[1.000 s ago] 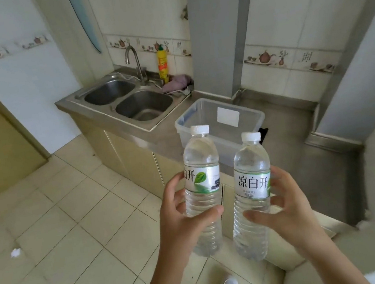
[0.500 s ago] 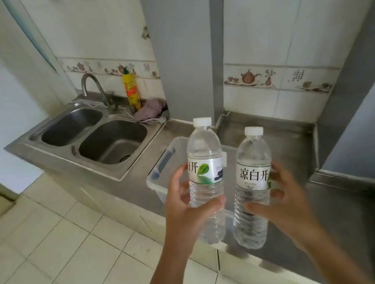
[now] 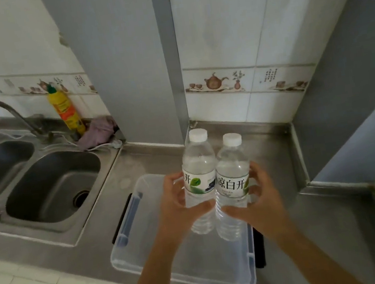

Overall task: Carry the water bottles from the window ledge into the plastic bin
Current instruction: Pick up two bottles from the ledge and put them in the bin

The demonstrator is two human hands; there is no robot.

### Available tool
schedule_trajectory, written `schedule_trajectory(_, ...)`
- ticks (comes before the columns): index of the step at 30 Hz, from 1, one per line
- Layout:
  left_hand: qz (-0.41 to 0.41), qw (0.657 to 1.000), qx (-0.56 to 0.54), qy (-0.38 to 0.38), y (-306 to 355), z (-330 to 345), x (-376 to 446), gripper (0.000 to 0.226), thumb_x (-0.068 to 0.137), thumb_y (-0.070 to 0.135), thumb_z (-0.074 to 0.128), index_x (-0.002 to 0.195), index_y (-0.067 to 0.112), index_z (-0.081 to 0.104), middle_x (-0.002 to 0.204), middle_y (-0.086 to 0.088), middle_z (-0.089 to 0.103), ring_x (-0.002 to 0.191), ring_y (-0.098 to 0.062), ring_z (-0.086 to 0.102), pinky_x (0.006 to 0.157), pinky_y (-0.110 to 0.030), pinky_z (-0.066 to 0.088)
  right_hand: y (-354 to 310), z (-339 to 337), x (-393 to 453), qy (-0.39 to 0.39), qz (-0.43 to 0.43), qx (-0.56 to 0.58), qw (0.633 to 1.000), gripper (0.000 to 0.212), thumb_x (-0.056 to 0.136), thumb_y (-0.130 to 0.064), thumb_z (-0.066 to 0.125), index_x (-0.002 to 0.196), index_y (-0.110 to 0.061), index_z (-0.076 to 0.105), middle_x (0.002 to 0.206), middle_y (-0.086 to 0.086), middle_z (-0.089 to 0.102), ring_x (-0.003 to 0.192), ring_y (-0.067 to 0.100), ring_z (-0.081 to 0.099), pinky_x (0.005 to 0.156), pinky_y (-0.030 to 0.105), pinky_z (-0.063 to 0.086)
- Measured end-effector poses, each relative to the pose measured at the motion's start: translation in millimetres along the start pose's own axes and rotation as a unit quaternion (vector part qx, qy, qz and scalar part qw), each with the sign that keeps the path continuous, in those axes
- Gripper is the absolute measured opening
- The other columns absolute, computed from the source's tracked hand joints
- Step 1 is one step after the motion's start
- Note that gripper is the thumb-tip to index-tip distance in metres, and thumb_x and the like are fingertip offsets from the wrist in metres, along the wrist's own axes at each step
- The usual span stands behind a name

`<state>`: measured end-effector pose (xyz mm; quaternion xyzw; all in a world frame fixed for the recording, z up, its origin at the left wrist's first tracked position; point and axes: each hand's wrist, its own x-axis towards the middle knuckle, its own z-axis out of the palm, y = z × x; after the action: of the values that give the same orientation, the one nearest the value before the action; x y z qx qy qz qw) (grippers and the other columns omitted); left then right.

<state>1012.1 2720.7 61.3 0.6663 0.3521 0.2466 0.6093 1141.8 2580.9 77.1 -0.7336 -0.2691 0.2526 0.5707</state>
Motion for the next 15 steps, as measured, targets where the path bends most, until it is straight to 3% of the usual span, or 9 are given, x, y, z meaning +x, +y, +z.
schedule_trajectory(3,-0.005,0.999,0.033,0.004,-15.6,-1.7,17.2,0.077,0.055,-0.004,0.092,0.107,0.031,0.047,0.113,0.009,0.069,0.101,-0.001,0.069,0.079,-0.018,0.056,14.2,12.1,9.9,0.011,0.024,-0.008,1.000,0.089,0.053,-0.010,0.092,0.119,-0.045,0.043,0.116,-0.017,0.058,0.101,0.006,0.061,0.078,0.027,0.057)
schedule_trajectory(6,-0.002,0.998,0.063,0.009,-29.8,-0.2,24.6,0.079,0.051,-0.001,0.095,0.104,0.031,0.046,0.109,0.012,0.066,0.099,0.002,0.067,0.080,-0.016,0.054,26.8,21.9,15.0,0.023,0.040,-0.022,0.999,0.076,0.057,-0.006,0.090,0.108,-0.043,0.047,0.109,-0.017,0.061,0.099,0.001,0.062,0.076,0.018,0.054)
schedule_trajectory(10,0.019,0.994,0.106,0.022,-42.3,6.9,29.2,0.079,0.048,-0.005,0.095,0.095,0.031,0.042,0.099,0.017,0.058,0.089,0.022,0.058,0.071,-0.002,0.045,38.3,30.8,15.1,0.030,0.057,-0.071,0.995,0.070,0.057,-0.017,0.090,0.102,-0.047,0.046,0.105,-0.021,0.059,0.094,-0.001,0.061,0.084,0.026,0.051)
schedule_trajectory(12,0.010,0.994,0.106,0.024,-50.3,9.7,32.2,0.079,0.047,-0.004,0.095,0.094,0.031,0.041,0.097,0.013,0.058,0.087,0.016,0.060,0.072,-0.004,0.045,44.3,33.2,15.1,0.051,0.060,-0.096,0.992,0.068,0.055,-0.027,0.090,0.103,-0.047,0.047,0.104,-0.022,0.060,0.095,-0.001,0.060,0.083,0.027,0.050)
schedule_trajectory(15,-0.006,0.994,0.103,0.016,-65.6,11.1,36.9,0.077,0.047,0.001,0.095,0.095,0.030,0.043,0.099,0.005,0.061,0.089,-0.003,0.064,0.074,-0.010,0.048,47.1,36.6,16.1,0.071,0.065,-0.115,0.989,0.062,0.059,-0.028,0.089,0.099,-0.050,0.046,0.096,-0.024,0.061,0.089,-0.006,0.059,0.075,0.019,0.046)
